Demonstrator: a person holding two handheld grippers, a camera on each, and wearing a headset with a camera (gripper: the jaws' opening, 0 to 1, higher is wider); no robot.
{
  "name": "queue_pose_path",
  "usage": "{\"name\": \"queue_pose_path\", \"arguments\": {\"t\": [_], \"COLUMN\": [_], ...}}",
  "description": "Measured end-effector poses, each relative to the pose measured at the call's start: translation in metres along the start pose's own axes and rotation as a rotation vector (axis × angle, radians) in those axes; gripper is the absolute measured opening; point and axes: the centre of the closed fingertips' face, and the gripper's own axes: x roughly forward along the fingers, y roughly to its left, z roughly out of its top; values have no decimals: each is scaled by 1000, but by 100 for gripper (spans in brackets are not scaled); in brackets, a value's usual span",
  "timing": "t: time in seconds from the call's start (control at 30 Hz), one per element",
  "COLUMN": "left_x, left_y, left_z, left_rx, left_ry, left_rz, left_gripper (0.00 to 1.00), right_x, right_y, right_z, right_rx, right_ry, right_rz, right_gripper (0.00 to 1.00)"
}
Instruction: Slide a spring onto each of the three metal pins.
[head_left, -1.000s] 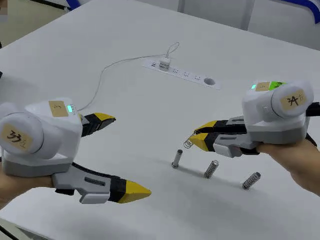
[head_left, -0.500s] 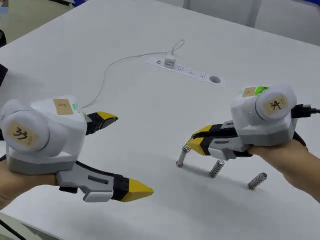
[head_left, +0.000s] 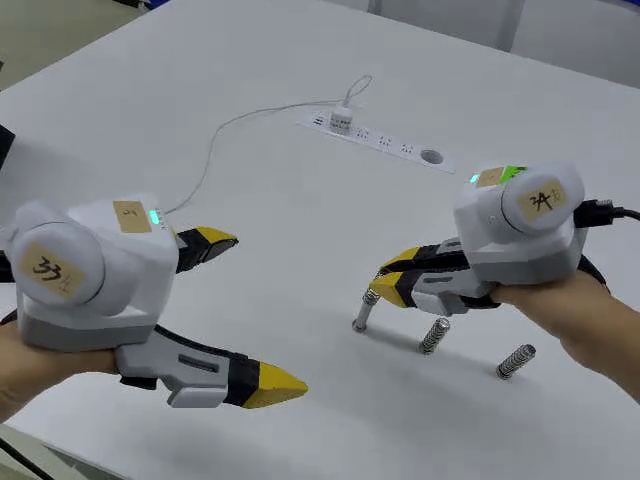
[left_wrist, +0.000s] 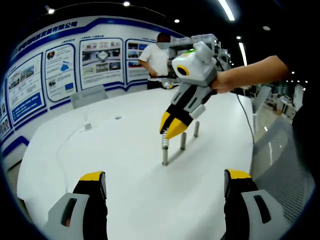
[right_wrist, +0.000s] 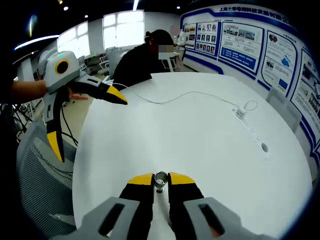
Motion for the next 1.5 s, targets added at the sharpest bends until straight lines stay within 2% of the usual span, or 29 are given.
{"name": "queue_pose_path", "arguments": {"t": [0.13,0.47,0.53,0.57,0.63,0.73,0.87,1.07,1.27,1.5], "left_x": [0,1,1,1,1,0,0,-1,0,-1], "left_y": [-1,-3,-3,-3,-3,-3,-3,-3,-3,-4], "left_z": [0,0,0,0,0,0,0,-2,1,2], "left_rx": [2,4,5,5,4,4,3,-2,-11,-13], "left_ry": [1,6,7,7,5,6,8,14,4,2], "left_rz": [-4,-12,-11,-11,-10,-10,-8,-7,-11,-11], "left_gripper": [100,100,100,100,100,100,100,100,100,100], "right_x": [1,5,6,7,11,16,22,27,35,40], "right_y": [1,2,2,2,7,5,3,1,1,2], "right_z": [1,0,-11,-12,-12,-16,-21,-30,-38,-41], "right_rx": [5,-48,-95,-114,-123,-118,-70,-46,-8,-10], "right_ry": [30,116,189,198,188,188,187,185,181,178], "right_rz": [6,25,32,32,38,34,35,36,30,25], "right_gripper": [11,11,11,11,11,11,11,11,11,12]}}
